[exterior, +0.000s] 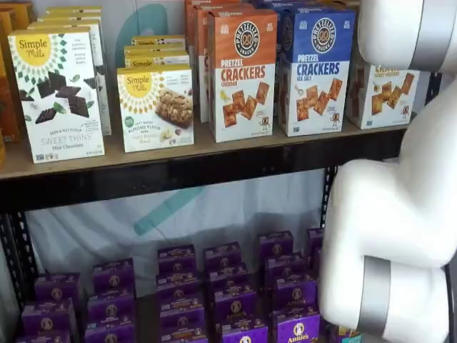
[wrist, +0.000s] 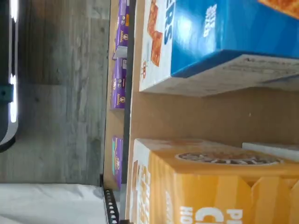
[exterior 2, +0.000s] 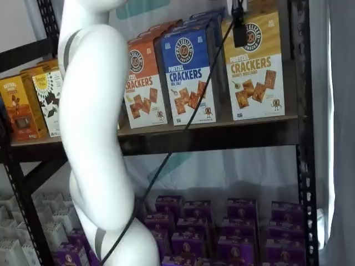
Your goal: Retrieve the yellow and white box located on the top shelf, the sixth one from the left
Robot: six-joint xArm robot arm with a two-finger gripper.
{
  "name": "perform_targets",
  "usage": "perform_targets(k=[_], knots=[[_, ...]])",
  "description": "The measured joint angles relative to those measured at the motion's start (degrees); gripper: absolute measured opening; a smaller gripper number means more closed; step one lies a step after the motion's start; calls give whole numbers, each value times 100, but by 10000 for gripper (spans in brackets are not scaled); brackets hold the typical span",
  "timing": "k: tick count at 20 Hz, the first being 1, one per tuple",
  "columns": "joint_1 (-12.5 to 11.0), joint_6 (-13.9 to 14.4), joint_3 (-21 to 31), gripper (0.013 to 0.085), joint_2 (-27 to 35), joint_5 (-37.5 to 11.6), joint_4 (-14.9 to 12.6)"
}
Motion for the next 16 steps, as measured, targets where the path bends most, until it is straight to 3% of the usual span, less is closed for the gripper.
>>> perform_targets(k=[7,9,13,16], knots=[[17,13,20,850,-10,18,-19],[17,16,44,770,-27,2,-9],[25,21,87,770,-58,-41,1],[14,14,81,650,-62,-53,16]])
